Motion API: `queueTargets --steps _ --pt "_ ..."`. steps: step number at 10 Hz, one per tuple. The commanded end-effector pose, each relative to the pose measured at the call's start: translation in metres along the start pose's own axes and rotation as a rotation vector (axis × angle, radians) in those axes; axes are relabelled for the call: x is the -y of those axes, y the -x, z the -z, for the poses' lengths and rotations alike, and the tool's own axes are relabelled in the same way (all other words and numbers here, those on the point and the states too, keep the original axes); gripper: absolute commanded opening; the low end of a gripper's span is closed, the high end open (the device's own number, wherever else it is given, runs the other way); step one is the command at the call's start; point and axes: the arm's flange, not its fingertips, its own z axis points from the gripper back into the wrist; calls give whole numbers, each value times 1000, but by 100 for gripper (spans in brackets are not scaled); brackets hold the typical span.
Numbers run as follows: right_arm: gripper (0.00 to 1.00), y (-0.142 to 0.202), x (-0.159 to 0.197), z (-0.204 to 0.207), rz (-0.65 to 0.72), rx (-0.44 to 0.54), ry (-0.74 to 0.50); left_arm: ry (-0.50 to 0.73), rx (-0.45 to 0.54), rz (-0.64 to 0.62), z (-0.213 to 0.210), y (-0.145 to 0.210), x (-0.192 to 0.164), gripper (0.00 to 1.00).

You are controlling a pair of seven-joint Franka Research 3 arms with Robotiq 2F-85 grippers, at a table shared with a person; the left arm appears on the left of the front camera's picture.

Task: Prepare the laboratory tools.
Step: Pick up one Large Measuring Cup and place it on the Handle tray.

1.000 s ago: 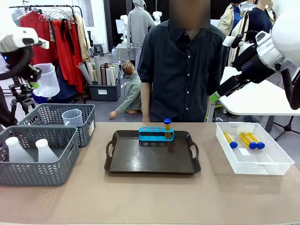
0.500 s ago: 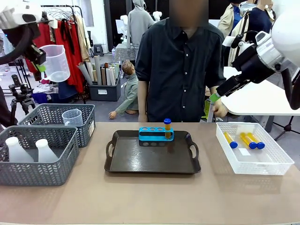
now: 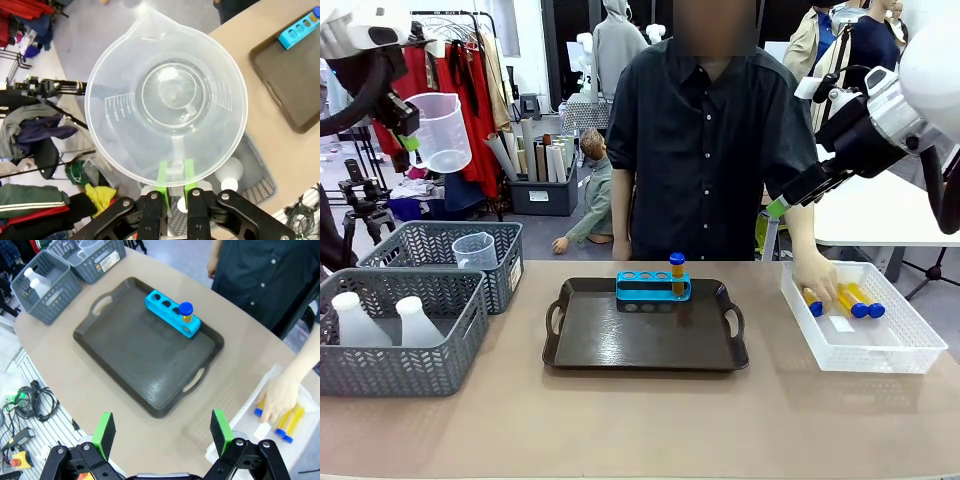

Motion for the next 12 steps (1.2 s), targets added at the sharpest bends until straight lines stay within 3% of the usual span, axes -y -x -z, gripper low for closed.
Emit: queueTargets --steps 1,3,7,12 --pt "100 0 0 0 2 3 -7 -2 3 -5 -3 1 -1 0" --pt "100 0 0 0 2 3 -7 0 0 0 0 0 0 0" --pt "100 0 0 0 2 3 -7 156 -32 340 -8 -39 46 0" --pt "100 0 0 0 2 3 -7 272 -45 589 38 -85 120 0"
